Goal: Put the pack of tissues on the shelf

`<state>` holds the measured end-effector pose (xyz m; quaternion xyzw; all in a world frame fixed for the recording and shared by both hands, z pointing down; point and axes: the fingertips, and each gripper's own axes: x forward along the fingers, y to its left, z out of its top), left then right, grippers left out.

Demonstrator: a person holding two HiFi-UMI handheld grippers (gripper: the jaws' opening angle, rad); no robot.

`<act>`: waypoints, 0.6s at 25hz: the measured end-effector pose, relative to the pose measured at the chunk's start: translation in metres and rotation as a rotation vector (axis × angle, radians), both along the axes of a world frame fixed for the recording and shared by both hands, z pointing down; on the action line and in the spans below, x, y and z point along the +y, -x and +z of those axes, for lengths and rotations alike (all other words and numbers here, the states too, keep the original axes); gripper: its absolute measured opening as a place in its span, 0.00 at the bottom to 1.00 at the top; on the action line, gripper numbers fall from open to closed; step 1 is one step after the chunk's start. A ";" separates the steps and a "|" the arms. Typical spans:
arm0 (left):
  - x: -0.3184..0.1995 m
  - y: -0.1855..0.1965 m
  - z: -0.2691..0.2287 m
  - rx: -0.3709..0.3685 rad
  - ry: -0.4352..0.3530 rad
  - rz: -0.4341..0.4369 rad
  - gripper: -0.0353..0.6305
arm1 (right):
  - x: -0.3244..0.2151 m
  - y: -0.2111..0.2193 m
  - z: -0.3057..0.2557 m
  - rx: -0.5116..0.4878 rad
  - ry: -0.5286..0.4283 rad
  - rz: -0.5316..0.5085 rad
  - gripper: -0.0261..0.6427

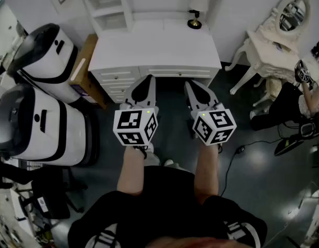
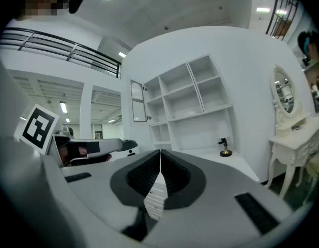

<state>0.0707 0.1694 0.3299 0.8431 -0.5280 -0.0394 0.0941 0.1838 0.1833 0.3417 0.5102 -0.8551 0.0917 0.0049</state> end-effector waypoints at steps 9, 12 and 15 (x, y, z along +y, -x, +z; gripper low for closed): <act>-0.019 0.028 0.040 -0.049 0.091 -0.013 0.07 | -0.033 0.022 0.040 0.096 0.058 0.070 0.07; -0.035 0.039 0.049 -0.051 0.112 -0.015 0.07 | -0.048 0.030 0.041 0.041 0.053 0.062 0.07; -0.054 0.046 0.052 -0.046 0.113 -0.007 0.07 | -0.070 0.029 0.047 0.011 0.066 0.098 0.07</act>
